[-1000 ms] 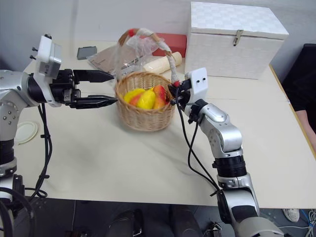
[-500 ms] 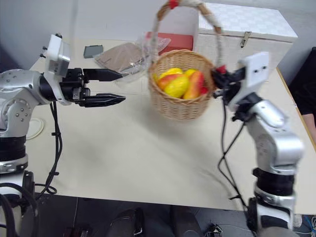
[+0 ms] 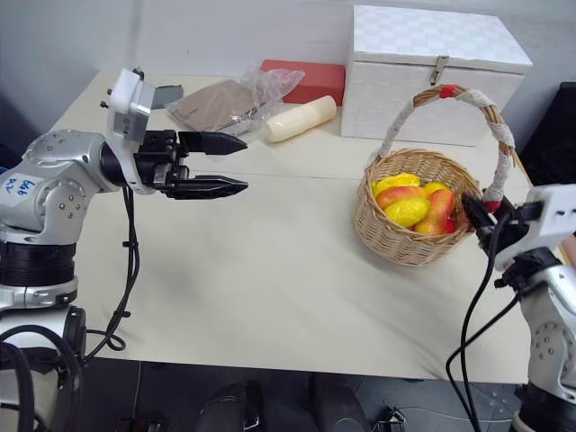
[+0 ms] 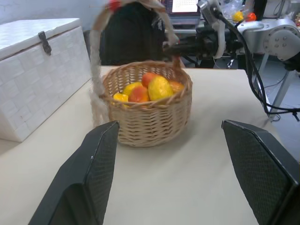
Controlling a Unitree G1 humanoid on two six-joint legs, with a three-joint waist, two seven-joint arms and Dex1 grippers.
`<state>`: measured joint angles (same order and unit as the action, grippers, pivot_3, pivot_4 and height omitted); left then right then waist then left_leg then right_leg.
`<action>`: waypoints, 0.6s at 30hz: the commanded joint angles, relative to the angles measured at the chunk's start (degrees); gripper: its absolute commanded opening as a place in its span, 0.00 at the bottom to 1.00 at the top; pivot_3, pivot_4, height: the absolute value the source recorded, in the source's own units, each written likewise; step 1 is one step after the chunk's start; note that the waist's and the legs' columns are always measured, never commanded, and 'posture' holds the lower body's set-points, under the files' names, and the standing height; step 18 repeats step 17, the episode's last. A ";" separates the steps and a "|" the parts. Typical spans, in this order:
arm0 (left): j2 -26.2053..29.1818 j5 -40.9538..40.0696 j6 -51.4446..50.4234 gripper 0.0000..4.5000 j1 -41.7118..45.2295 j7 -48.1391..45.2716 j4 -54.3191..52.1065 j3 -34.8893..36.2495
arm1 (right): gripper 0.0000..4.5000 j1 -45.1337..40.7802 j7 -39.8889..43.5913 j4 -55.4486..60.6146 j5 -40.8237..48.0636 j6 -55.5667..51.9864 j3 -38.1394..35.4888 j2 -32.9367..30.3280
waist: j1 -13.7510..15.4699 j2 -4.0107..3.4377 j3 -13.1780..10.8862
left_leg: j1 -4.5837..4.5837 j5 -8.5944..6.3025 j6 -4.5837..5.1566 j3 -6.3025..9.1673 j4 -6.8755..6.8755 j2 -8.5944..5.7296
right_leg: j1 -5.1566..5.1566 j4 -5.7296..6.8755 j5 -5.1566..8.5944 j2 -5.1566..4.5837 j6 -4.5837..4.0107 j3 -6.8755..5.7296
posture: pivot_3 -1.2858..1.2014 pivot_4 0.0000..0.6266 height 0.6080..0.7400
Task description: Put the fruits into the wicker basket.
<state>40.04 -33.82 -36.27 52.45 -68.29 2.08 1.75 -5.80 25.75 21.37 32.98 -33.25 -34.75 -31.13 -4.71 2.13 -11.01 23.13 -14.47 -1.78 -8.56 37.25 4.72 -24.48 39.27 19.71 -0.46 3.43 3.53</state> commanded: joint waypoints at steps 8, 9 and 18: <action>0.00 -0.56 0.92 0.81 2.97 -2.49 1.55 0.97 | 0.99 18.83 18.03 5.85 14.06 -5.74 -21.89 -14.21 | 0.48 -0.02 0.00 | -0.03 0.02 0.04 0.07 -0.05 -0.05 | 0.07 -0.04 0.01 0.01 0.02 -0.02 | 0.52 0.24 1.00; 0.02 -0.17 1.33 0.81 3.31 -2.70 2.22 0.92 | 0.99 21.85 22.19 4.63 15.68 -7.44 -26.12 -17.09 | 0.67 -0.05 0.01 | -0.04 0.02 0.04 0.09 -0.06 -0.09 | 0.12 -0.11 0.01 0.01 0.02 -0.03 | 0.52 0.24 1.00; -0.48 2.57 5.10 0.81 5.69 -4.00 7.92 0.17 | 0.99 32.13 42.05 -13.97 18.56 -17.76 -45.59 -33.47 | 0.05 0.14 -0.07 | -1.27 -0.53 0.57 0.30 -0.43 -0.04 | 1.86 -1.44 -0.05 0.13 0.08 -0.18 | 0.52 0.24 1.00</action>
